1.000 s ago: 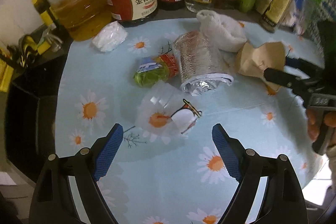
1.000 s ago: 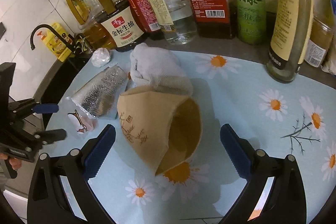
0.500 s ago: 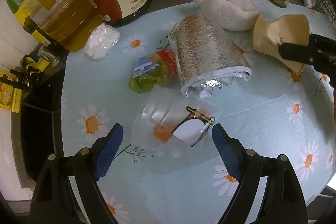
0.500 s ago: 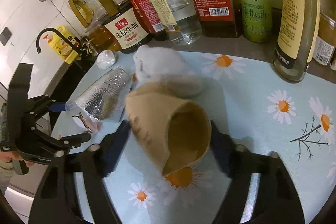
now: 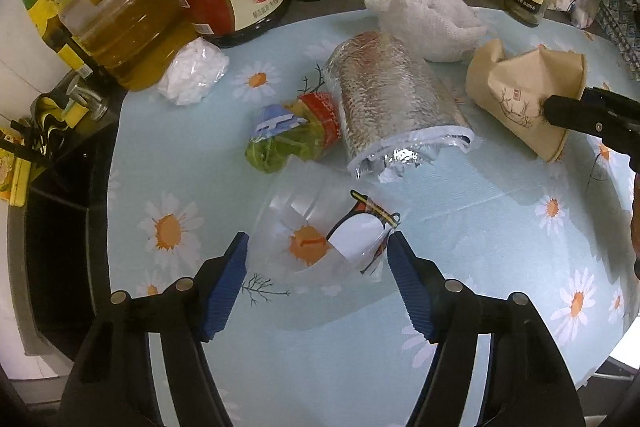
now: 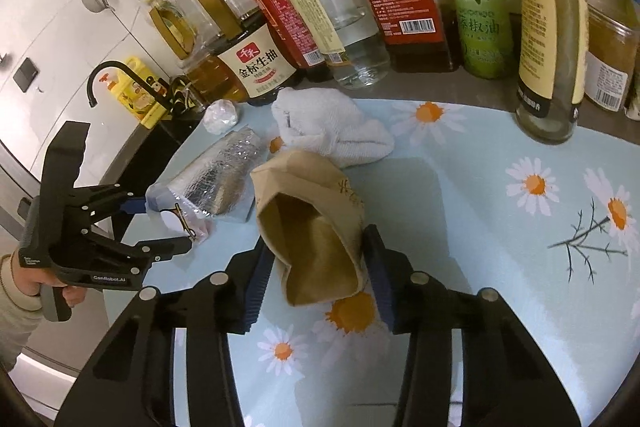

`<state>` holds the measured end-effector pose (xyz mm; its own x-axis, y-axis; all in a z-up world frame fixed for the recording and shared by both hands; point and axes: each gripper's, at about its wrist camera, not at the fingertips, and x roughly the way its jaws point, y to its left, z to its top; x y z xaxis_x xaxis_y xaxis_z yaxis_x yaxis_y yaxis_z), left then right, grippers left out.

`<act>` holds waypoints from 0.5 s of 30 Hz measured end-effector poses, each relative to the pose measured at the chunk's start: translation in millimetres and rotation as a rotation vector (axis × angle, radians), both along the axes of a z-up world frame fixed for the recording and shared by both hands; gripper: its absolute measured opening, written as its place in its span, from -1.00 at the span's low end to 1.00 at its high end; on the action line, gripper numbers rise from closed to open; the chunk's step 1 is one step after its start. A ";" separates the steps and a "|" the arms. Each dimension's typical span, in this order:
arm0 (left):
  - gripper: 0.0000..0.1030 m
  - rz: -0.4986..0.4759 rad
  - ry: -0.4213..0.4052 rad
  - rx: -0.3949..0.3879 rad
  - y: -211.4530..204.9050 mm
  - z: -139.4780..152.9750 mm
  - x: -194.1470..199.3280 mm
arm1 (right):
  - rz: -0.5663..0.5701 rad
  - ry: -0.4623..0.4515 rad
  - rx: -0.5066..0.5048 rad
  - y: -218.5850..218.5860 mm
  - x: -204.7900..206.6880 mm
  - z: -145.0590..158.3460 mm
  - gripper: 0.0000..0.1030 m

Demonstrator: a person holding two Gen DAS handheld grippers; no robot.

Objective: Collect trash
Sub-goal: 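Grasp the brown paper cone with the right tool while the left tool grasps the clear plastic bag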

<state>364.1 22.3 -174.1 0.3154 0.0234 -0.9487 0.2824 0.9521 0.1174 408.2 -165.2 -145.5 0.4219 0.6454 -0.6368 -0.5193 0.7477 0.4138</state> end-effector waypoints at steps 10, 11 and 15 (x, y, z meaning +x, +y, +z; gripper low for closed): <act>0.31 0.020 -0.036 -0.050 11.1 16.1 -22.9 | -0.023 -0.010 0.033 -6.7 -22.2 9.6 -0.18; 0.31 0.021 -0.040 -0.054 12.2 18.0 -26.3 | -0.025 -0.010 0.035 -6.7 -24.6 10.6 -0.18; 0.31 0.020 -0.064 -0.082 19.9 28.6 -39.5 | -0.037 -0.017 0.041 -4.9 -41.9 16.6 -0.18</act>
